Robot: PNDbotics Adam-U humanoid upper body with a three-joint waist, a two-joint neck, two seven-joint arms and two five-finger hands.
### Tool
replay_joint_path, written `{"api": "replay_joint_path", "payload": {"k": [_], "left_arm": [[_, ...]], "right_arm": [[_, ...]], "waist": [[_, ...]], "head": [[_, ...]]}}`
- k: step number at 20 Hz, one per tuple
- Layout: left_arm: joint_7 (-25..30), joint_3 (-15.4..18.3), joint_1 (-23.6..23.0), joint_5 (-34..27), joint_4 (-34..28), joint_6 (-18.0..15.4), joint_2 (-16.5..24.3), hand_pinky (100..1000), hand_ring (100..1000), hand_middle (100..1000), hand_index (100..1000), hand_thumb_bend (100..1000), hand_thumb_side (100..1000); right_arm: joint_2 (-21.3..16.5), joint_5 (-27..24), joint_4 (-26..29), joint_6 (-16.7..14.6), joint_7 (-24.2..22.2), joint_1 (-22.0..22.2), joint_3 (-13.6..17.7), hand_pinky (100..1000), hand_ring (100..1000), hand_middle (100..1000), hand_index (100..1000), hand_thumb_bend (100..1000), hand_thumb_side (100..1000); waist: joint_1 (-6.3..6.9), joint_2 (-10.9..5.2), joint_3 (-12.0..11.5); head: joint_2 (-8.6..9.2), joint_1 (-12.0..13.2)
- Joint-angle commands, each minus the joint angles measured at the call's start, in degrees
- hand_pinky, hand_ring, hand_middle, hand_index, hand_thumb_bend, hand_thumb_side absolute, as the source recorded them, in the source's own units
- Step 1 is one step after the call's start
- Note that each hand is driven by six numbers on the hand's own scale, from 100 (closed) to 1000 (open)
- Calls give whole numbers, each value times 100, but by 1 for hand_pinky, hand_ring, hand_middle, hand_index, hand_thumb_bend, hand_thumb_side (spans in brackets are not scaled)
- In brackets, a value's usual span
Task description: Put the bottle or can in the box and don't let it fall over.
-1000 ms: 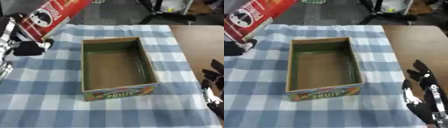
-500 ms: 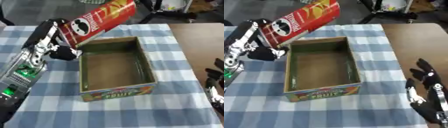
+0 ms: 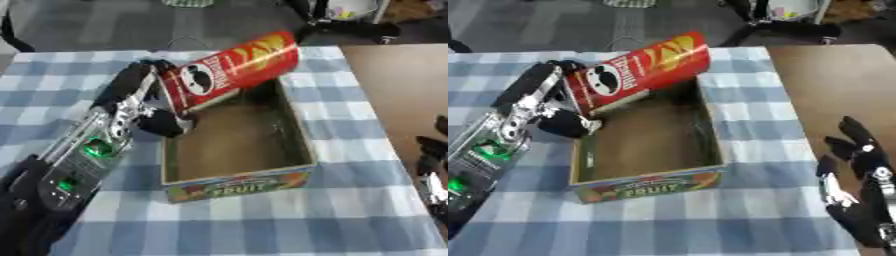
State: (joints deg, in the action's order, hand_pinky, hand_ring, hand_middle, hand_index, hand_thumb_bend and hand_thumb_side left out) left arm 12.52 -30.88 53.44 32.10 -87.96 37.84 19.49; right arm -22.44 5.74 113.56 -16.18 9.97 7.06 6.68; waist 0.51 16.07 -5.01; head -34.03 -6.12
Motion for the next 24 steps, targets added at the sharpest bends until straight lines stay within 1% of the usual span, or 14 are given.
{"api": "replay_joint_path", "payload": {"k": [1,2,4,6,10,12,13,15,17,19,21,22,23,24], "left_arm": [[275,19,136,382,-71,-127,39,882,845,783,889,424,622],[358,32,135,541,-66,-171,43,890,852,791,889,448,692],[520,79,131,787,-51,-247,35,907,868,806,907,494,746],[685,121,131,979,-22,-308,23,914,875,811,915,519,695],[920,174,133,1154,-24,-388,-12,909,870,808,912,501,607],[903,226,121,1179,-96,-368,-21,884,839,794,888,431,591],[829,278,108,1167,-179,-330,-23,853,804,778,859,314,579],[467,491,58,1077,-496,-117,-6,748,715,739,776,100,504],[-119,829,-60,777,-975,196,41,687,663,728,710,100,610],[-786,1177,-223,272,-1441,397,145,647,626,731,683,100,638],[-1457,1490,-445,-298,-1793,440,328,626,607,751,662,100,637],[-1776,1629,-584,-574,-1928,413,444,621,601,750,660,100,698],[-2071,1753,-739,-844,-2037,366,566,606,585,740,654,100,636],[-2361,1878,-917,-1130,-2133,300,696,599,578,736,651,100,635]], "right_arm": [[-142,-43,103,19,12,-9,48,869,860,1000,935,100,495],[-142,-45,103,20,11,-8,48,869,860,1000,935,100,495],[-144,-49,103,20,14,-4,51,868,860,1000,935,100,495],[-145,-55,103,17,16,-1,51,868,859,1000,935,100,495],[-142,-67,103,18,14,-3,51,868,859,1000,935,100,495],[-141,-72,103,18,17,0,54,868,859,1000,935,100,495],[-139,-72,103,19,19,3,57,868,859,1000,935,100,495],[-137,-72,103,18,26,11,63,868,859,1000,935,100,494],[-139,-72,103,-2,40,21,74,868,859,1000,934,100,492],[-139,-70,103,-31,65,39,93,868,858,1000,934,100,492],[-134,-68,103,-48,96,58,115,867,858,1000,934,100,491],[-131,-65,103,-55,110,67,125,867,858,1000,934,100,490],[-126,-62,103,-62,122,72,132,867,858,1000,933,100,489],[-121,-60,103,-71,134,76,139,867,858,1000,933,100,488]], "waist": [[66,-218,-11],[65,-221,-16],[63,-226,-23],[61,-231,-22],[60,-236,-6],[61,-239,-2],[61,-241,-5],[57,-248,-26],[47,-258,-61],[36,-268,-103],[22,-275,-153],[12,-276,-177],[0,-275,-200],[-15,-272,-222]], "head": [[-13,11],[-19,9],[-25,11],[-28,14],[-27,13],[-24,8],[-24,3],[-40,-16],[-53,-46],[-65,-81],[-68,-128],[-70,-149],[-74,-167],[-73,-186]]}}
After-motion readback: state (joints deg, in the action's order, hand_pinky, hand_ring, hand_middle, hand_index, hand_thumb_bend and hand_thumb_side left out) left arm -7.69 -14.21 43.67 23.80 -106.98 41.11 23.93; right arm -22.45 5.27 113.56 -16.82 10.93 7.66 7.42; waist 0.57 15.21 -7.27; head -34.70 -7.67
